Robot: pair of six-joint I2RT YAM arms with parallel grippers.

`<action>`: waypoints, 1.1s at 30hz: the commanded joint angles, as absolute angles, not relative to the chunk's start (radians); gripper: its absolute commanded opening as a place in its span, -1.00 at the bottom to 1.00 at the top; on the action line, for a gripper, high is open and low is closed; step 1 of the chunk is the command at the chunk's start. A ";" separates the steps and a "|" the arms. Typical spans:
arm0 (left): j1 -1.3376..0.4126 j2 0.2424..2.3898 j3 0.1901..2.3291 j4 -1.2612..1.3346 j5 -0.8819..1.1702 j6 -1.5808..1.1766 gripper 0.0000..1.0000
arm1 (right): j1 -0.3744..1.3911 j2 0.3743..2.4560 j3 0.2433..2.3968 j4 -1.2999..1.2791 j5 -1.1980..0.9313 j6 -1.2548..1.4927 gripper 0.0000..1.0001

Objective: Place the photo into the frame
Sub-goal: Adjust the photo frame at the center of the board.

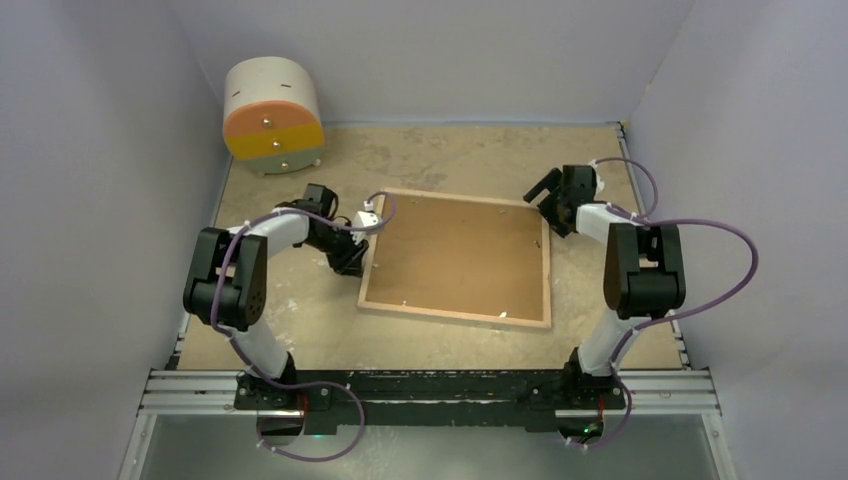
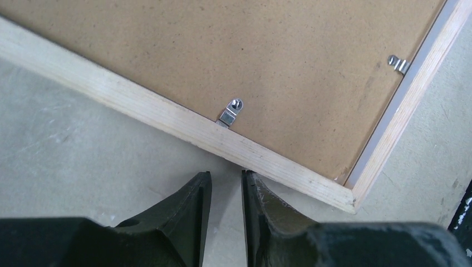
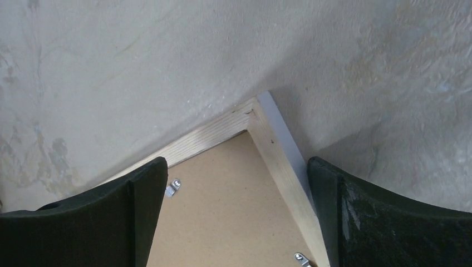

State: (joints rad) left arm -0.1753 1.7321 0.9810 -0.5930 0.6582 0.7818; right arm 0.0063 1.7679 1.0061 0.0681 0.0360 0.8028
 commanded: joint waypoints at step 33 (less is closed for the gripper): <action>-0.216 1.701 1.317 -0.809 0.613 0.760 0.32 | 0.128 1.801 1.350 -0.148 -0.079 0.724 0.98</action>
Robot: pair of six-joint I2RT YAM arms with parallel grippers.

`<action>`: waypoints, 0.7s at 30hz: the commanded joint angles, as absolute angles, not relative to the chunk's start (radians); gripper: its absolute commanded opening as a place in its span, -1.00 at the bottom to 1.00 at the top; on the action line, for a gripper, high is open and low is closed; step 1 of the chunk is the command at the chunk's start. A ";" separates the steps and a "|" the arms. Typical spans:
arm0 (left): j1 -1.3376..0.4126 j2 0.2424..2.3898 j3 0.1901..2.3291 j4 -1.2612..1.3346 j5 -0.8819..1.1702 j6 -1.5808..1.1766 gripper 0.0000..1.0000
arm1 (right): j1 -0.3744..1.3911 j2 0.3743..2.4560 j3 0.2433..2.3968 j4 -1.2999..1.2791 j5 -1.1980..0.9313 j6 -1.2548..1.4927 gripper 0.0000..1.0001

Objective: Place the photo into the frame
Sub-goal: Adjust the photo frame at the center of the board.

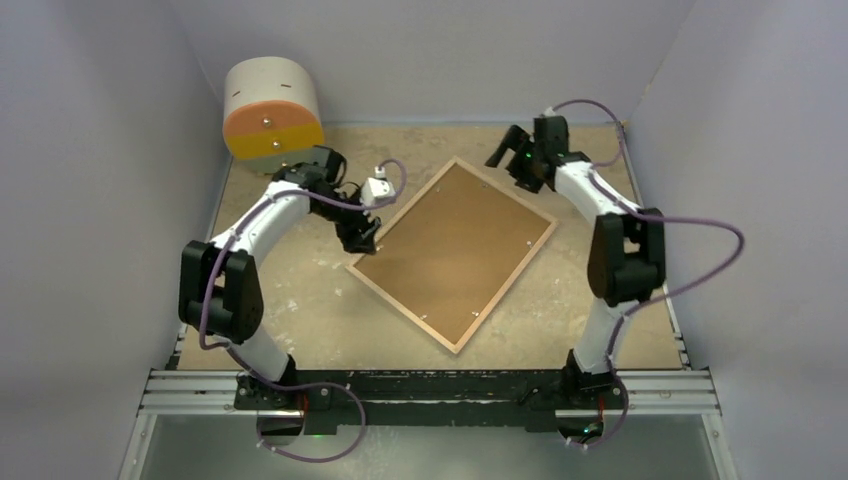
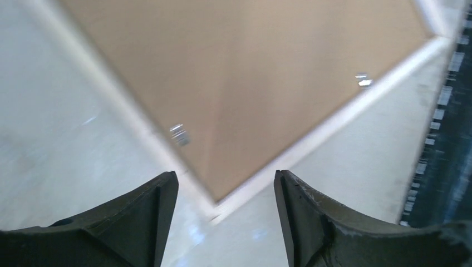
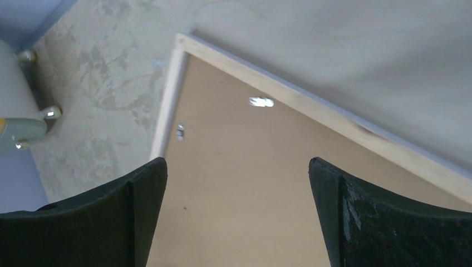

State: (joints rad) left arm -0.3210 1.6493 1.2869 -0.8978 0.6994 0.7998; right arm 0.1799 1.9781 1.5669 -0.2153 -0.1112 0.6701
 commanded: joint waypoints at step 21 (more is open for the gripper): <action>-0.181 1.851 1.097 -0.522 0.505 0.648 -0.09 | 0.119 1.468 0.783 -0.078 -0.130 0.740 0.98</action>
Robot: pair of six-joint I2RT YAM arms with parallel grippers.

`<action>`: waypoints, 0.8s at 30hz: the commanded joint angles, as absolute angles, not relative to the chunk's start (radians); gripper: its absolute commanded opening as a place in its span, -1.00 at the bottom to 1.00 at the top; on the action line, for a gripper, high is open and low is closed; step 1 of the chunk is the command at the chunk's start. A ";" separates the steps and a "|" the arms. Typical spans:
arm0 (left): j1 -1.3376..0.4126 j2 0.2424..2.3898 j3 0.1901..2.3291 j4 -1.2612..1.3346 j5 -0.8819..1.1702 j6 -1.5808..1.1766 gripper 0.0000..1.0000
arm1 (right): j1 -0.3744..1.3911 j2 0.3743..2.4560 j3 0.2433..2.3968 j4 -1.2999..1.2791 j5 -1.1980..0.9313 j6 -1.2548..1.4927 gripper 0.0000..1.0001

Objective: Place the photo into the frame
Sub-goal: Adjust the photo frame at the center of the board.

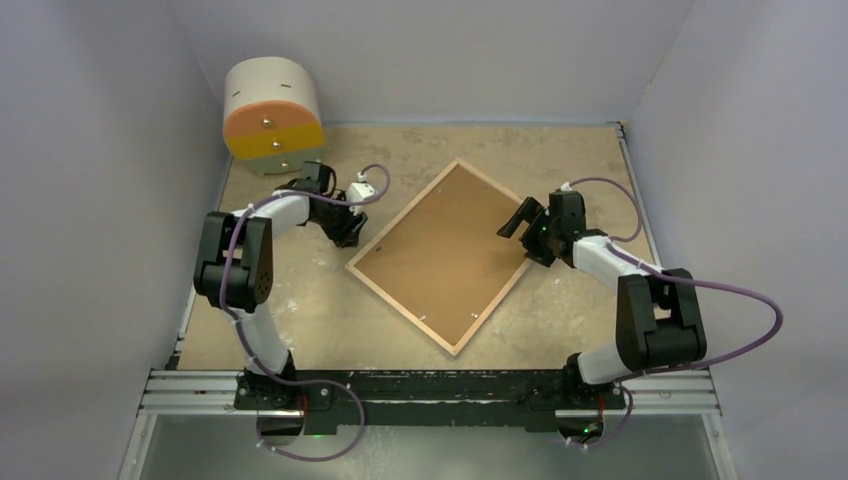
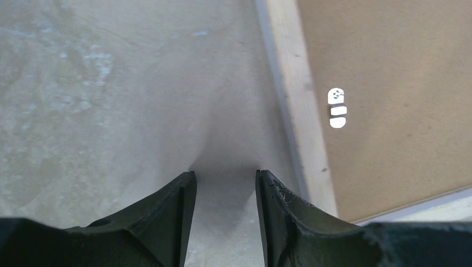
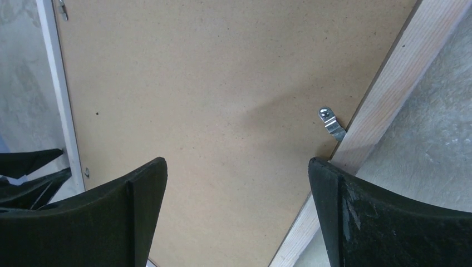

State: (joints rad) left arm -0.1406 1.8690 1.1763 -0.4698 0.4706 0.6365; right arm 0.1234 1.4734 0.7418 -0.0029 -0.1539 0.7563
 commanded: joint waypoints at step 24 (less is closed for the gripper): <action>-0.256 1.775 0.951 -0.568 0.584 0.689 -0.07 | 0.094 1.379 0.594 0.089 -0.168 0.801 0.98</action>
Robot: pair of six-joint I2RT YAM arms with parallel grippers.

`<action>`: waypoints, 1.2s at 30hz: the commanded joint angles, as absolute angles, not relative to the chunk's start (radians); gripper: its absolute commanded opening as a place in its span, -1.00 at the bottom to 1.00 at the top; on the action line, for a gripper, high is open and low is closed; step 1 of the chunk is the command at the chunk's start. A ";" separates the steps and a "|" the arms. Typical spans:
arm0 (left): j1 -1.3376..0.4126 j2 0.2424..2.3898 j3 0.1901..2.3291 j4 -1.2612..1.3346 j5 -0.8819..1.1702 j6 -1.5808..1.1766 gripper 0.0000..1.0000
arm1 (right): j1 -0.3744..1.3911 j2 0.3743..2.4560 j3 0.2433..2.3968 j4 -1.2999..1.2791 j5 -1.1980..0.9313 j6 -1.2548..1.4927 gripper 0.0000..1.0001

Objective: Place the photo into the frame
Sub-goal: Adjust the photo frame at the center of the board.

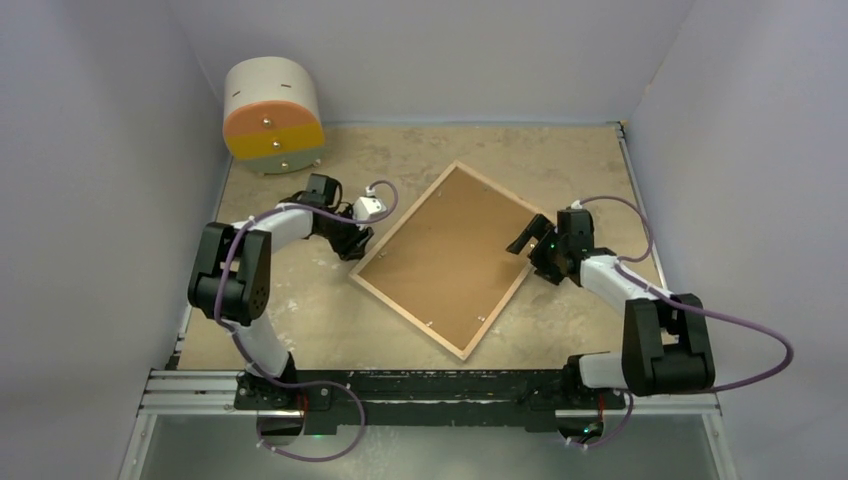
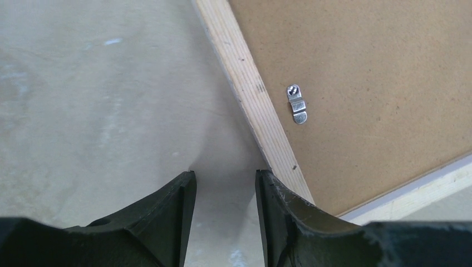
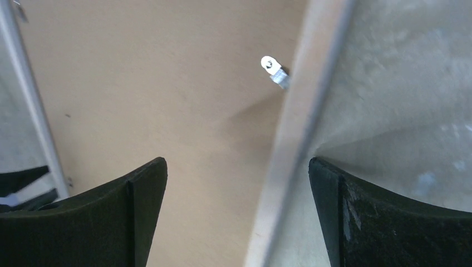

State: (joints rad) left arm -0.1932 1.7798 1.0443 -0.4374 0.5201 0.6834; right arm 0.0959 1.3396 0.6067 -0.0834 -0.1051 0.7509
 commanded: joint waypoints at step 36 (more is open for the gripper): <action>-0.245 1.855 1.097 -0.804 0.919 0.774 -0.09 | 0.727 1.547 0.741 0.482 -0.258 0.915 0.59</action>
State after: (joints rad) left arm -0.2447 1.8278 1.0557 -0.7876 0.8539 0.7448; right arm 0.6586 1.4937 0.7296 0.3099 -0.1947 0.8883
